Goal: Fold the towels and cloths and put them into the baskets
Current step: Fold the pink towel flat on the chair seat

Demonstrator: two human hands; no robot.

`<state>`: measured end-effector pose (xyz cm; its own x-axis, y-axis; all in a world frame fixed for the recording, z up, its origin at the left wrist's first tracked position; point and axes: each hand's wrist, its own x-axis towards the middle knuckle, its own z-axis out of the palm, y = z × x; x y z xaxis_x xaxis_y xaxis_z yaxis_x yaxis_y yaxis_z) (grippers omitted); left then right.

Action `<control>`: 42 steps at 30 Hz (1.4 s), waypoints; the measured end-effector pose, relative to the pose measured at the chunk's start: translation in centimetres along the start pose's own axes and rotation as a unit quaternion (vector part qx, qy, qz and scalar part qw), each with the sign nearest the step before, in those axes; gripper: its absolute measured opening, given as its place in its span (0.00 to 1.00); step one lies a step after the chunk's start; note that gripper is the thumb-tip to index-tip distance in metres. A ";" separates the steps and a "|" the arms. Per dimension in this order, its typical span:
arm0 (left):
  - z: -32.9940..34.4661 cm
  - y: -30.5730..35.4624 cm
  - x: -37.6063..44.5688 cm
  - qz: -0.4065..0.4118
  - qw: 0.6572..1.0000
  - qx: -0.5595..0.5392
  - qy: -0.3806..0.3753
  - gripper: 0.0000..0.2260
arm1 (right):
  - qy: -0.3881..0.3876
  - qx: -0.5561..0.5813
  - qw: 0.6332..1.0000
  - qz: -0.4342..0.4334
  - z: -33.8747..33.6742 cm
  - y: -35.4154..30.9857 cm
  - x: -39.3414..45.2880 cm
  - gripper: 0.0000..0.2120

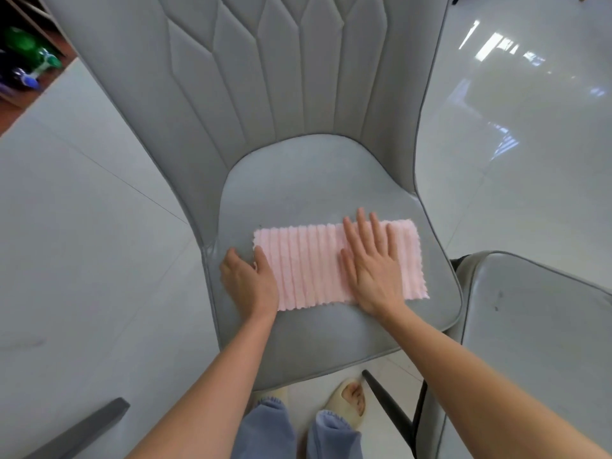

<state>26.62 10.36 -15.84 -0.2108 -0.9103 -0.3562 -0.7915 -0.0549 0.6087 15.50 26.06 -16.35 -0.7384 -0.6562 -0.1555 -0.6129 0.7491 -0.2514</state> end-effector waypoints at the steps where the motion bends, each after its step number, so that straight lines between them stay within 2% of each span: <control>1: -0.1 0.0 0.1 -0.034 0.999 -0.010 -0.009 0.21 | -0.010 0.009 1.000 -0.019 0.2 -0.6 0.2 0.25; 7: -1.0 0.9 0.8 -0.079 0.993 0.007 -0.082 0.18 | -0.031 0.003 1.000 -0.003 2.6 -0.6 -0.1 0.26; 11: -1.3 1.1 1.0 -0.020 0.986 0.034 -0.163 0.16 | -0.020 -0.004 1.000 0.003 3.0 -0.8 -0.1 0.25; 16: -0.5 1.0 0.3 0.051 0.974 -0.015 -0.220 0.14 | -0.019 -0.006 1.000 0.012 3.3 -1.1 -0.3 0.29; 19: -0.4 0.5 0.9 0.071 0.974 -0.050 -0.210 0.10 | -0.024 -0.019 1.000 0.008 3.3 -1.1 -0.4 0.29; 22: -1.6 0.2 1.9 0.037 0.975 -0.141 -0.167 0.06 | -0.010 -0.026 1.000 0.007 3.9 -3.0 0.1 0.29; 24: -3.0 -0.4 2.4 0.009 0.974 -0.178 -0.140 0.06 | -0.005 -0.023 1.000 -0.004 4.8 -5.1 0.7 0.29; 27: -4.9 -1.0 3.3 0.023 0.976 -0.159 -0.148 0.10 | -0.018 -0.016 1.000 -0.013 5.8 -6.8 1.3 0.29; 30: -5.7 -0.2 3.3 0.050 0.972 -0.148 -0.173 0.04 | -0.050 0.010 0.998 -0.037 5.4 -6.4 1.6 0.28; 32: -5.8 1.1 2.8 0.064 0.973 -0.148 -0.168 0.02 | -0.052 0.106 0.992 -0.037 3.3 -6.1 1.6 0.27; 34: -5.6 2.7 1.6 0.080 0.968 -0.150 -0.184 0.08 | -0.020 0.267 0.963 0.033 0.3 -5.5 1.4 0.23; 37: -4.1 5.1 -1.3 0.121 0.957 -0.128 -0.232 0.23 | 0.025 0.464 0.861 0.206 -4.3 -3.7 0.9 0.12; 40: -1.8 7.0 -4.5 0.157 0.942 -0.095 -0.281 0.30 | -0.026 0.583 0.756 0.295 -7.3 -2.0 0.6 0.11; 42: 0.1 8.0 -6.0 0.154 0.927 -0.108 -0.325 0.31 | -0.064 0.612 0.726 0.307 -8.7 -1.0 0.4 0.11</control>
<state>21.50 15.44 -8.93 -0.7642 -0.4616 -0.4504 -0.5175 0.0222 0.8554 13.34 25.82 -7.90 -0.6872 -0.2936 -0.6645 0.5872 0.3140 -0.7460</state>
